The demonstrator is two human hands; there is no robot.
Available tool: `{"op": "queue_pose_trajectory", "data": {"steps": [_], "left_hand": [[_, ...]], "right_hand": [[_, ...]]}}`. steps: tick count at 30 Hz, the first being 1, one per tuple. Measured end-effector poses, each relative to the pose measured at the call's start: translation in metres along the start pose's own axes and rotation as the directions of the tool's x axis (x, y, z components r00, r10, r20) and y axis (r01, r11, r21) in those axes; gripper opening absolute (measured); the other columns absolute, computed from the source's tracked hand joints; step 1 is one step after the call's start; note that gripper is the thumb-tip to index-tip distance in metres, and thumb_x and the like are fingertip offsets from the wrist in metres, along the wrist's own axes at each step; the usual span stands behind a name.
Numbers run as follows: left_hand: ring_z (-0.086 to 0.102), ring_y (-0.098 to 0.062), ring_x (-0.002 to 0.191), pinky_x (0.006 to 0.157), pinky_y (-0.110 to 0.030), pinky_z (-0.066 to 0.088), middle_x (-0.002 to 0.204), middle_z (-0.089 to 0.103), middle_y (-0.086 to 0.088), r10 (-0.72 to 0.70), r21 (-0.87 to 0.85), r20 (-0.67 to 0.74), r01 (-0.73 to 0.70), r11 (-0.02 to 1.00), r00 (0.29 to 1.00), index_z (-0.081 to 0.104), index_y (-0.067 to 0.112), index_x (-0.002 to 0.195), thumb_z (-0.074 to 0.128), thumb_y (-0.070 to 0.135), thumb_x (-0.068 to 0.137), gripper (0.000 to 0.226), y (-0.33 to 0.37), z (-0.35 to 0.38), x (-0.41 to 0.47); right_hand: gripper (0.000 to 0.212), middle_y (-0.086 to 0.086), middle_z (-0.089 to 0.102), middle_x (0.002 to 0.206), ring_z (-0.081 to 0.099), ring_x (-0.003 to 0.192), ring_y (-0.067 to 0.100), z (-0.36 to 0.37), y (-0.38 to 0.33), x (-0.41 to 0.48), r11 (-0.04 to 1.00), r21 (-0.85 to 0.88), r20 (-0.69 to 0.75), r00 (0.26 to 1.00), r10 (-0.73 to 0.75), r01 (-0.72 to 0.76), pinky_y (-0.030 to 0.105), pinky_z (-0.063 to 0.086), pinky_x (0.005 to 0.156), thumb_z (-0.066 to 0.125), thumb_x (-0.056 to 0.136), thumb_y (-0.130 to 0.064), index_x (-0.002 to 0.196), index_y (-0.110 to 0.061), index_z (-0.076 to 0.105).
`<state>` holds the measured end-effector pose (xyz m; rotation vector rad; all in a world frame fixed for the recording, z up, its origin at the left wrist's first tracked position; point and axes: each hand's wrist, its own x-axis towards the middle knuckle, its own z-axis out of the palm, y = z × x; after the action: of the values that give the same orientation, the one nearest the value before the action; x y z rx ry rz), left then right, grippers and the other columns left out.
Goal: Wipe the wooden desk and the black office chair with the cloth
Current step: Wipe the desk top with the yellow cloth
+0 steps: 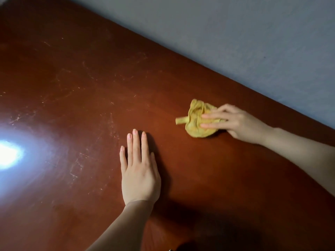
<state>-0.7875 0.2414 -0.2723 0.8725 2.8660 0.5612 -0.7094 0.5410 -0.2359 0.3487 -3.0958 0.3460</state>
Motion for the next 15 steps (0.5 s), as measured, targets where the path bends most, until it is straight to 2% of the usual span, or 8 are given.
{"op": "queue_pose_trajectory", "data": {"steps": [2, 3, 6, 10, 15], "left_hand": [[0.007, -0.022, 0.147, 0.118, -0.033, -0.004, 0.156, 0.008, -0.005, -0.002, -0.005, 0.006, 0.002, 1.0, 1.0, 0.015, 0.01, 0.15, 0.01, 0.032, 0.103, 0.053, 0.001, 0.0, 0.0], [0.007, -0.022, 0.147, 0.118, -0.033, -0.004, 0.156, 0.009, -0.006, -0.003, -0.006, 0.008, 0.003, 1.0, 1.0, 0.015, 0.01, 0.15, 0.011, 0.031, 0.103, 0.053, 0.001, 0.0, 0.0], [0.009, -0.023, 0.147, 0.118, -0.034, -0.001, 0.156, 0.011, -0.006, -0.01, -0.004, 0.01, 0.01, 1.0, 1.0, 0.015, 0.01, 0.15, 0.013, 0.031, 0.103, 0.052, 0.001, 0.001, 0.0], [0.01, -0.024, 0.146, 0.118, -0.035, 0.0, 0.156, 0.013, -0.008, -0.011, 0.003, 0.02, 0.011, 1.0, 1.0, 0.018, 0.011, 0.149, 0.011, 0.032, 0.103, 0.052, 0.001, 0.0, 0.0], [0.009, -0.023, 0.147, 0.118, -0.035, -0.001, 0.158, 0.015, -0.008, -0.02, 0.017, 0.04, 0.02, 1.0, 0.999, 0.02, 0.011, 0.15, 0.01, 0.033, 0.103, 0.053, 0.001, -0.001, 0.001]], "right_hand": [[0.053, 0.003, 0.058, 0.129, 0.051, 0.098, 0.024, 0.0, 0.016, 0.014, 0.989, 0.051, -0.069, 0.988, 0.141, -0.138, 0.034, 0.043, 0.096, 0.053, 0.082, 0.012, 0.124, -0.02, 0.059], [0.056, 0.004, 0.059, 0.128, 0.05, 0.096, 0.026, 0.0, 0.022, 0.023, 0.975, 0.07, -0.102, 0.971, 0.218, -0.212, 0.03, 0.04, 0.096, 0.057, 0.081, 0.014, 0.125, -0.02, 0.057], [0.052, 0.007, 0.059, 0.129, 0.051, 0.096, 0.034, 0.002, 0.035, 0.052, 0.921, 0.093, -0.166, 0.906, 0.389, -0.379, 0.034, 0.04, 0.095, 0.056, 0.084, 0.014, 0.125, -0.018, 0.059], [0.046, 0.008, 0.056, 0.134, 0.049, 0.105, 0.036, -0.001, 0.048, 0.09, 0.866, 0.087, -0.17, 0.849, 0.5, -0.492, 0.029, 0.033, 0.1, 0.048, 0.09, 0.01, 0.126, -0.015, 0.061], [0.052, 0.005, 0.053, 0.137, 0.047, 0.111, 0.035, 0.011, 0.05, 0.117, 0.783, 0.075, -0.279, 0.741, 0.61, -0.617, 0.034, 0.036, 0.103, 0.041, 0.092, 0.011, 0.129, -0.021, 0.058]]}}
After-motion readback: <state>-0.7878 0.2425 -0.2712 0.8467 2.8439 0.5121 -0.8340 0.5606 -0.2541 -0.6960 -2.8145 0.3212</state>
